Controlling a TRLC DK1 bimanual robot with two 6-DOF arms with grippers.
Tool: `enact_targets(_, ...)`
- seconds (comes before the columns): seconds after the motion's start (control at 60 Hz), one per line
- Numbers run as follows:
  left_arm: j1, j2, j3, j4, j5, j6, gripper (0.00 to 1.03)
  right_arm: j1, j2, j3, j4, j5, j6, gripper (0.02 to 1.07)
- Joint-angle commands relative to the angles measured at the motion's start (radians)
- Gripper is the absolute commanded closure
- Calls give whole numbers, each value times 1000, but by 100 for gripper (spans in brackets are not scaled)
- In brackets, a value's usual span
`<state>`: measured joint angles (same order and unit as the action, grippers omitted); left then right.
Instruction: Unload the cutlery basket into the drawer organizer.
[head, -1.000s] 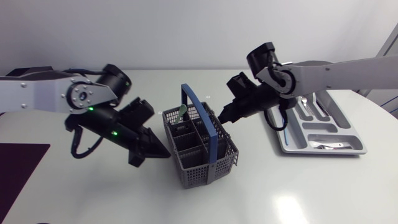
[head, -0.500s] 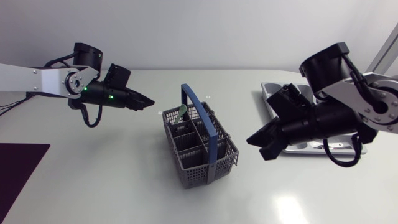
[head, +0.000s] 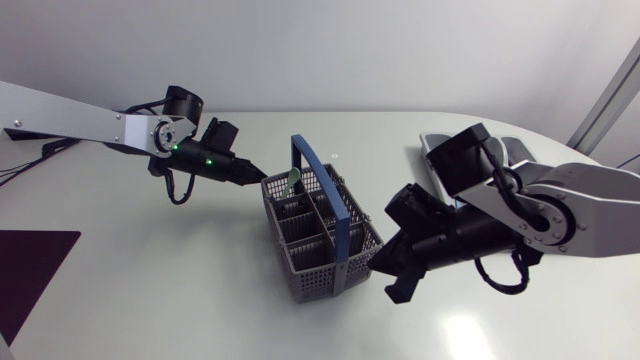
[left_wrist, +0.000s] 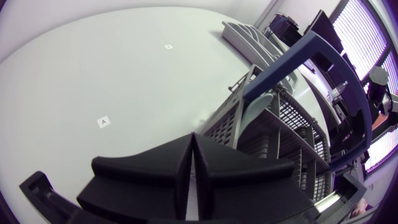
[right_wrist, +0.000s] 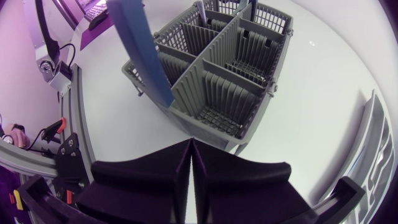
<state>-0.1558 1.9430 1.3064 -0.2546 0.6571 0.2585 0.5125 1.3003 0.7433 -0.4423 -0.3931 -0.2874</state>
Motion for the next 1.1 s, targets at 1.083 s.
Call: enact_targets(1.083, -18, -414, -426, -160, 87, 255, 97, -193, 340, 324, 108, 191, 33, 87)
